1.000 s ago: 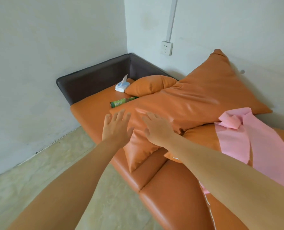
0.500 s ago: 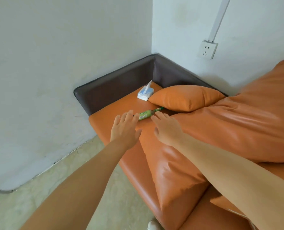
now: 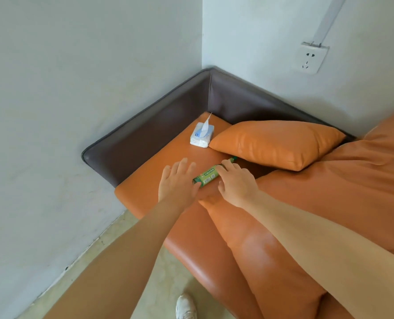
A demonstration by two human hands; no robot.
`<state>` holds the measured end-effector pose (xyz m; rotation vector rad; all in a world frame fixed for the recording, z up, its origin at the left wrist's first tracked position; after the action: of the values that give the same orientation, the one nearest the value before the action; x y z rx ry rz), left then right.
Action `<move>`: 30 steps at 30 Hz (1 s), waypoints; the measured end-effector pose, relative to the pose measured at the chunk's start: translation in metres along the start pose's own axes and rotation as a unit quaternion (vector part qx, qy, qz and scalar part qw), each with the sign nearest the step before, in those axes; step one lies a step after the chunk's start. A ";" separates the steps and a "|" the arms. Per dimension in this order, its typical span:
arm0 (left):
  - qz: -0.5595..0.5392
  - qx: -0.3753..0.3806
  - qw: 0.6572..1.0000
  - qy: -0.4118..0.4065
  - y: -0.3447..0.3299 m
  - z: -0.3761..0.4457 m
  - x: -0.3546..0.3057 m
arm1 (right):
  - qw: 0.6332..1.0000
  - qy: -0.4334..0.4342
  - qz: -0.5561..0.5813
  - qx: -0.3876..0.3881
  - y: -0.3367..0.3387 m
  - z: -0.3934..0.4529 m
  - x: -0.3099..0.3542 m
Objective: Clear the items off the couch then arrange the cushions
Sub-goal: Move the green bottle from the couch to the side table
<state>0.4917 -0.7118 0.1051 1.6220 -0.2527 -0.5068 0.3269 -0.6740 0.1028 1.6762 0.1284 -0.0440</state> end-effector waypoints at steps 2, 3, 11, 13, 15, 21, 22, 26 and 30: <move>-0.001 0.016 1.000 -0.006 -0.012 0.015 0.009 | 1.000 -0.011 0.008 0.012 -0.012 0.014 0.002; -0.001 0.026 1.000 -0.010 -0.020 0.023 0.012 | 1.000 -0.016 0.012 0.019 -0.018 0.021 0.002; -0.007 0.064 0.997 -0.036 -0.081 0.087 0.013 | 0.997 -0.056 -0.010 0.059 -0.079 0.078 -0.022; -0.007 0.073 0.996 -0.042 -0.096 0.102 0.015 | 0.996 -0.057 -0.011 0.073 -0.096 0.090 -0.027; -0.021 0.078 0.996 -0.040 -0.110 0.114 0.016 | 0.995 -0.054 -0.009 0.083 -0.113 0.101 -0.029; -0.051 0.106 0.992 -0.053 -0.166 0.138 0.020 | 0.994 -0.042 -0.004 0.100 -0.159 0.132 -0.032; -0.047 0.111 0.991 -0.057 -0.175 0.143 0.021 | 0.994 -0.042 -0.005 0.104 -0.167 0.137 -0.032; -0.036 0.126 0.989 -0.071 -0.208 0.164 0.027 | 0.992 -0.036 -0.035 0.115 -0.195 0.157 -0.035; -0.005 0.126 0.987 -0.096 -0.231 0.179 0.032 | 0.989 -0.029 -0.068 0.131 -0.216 0.168 -0.037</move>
<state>0.4056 -0.8560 -0.1362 1.8208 -0.4687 -0.6610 0.2743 -0.8201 -0.1255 1.9248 0.2001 -0.2213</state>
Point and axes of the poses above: each hand's wrist, its own z-axis towards the middle knuckle, its own y-axis out of the back of the hand, x = y × z, the point moved 1 cm from there along z, towards the middle knuckle, and after that the axes turned 10 degrees about -z, right-handed, at the moved point
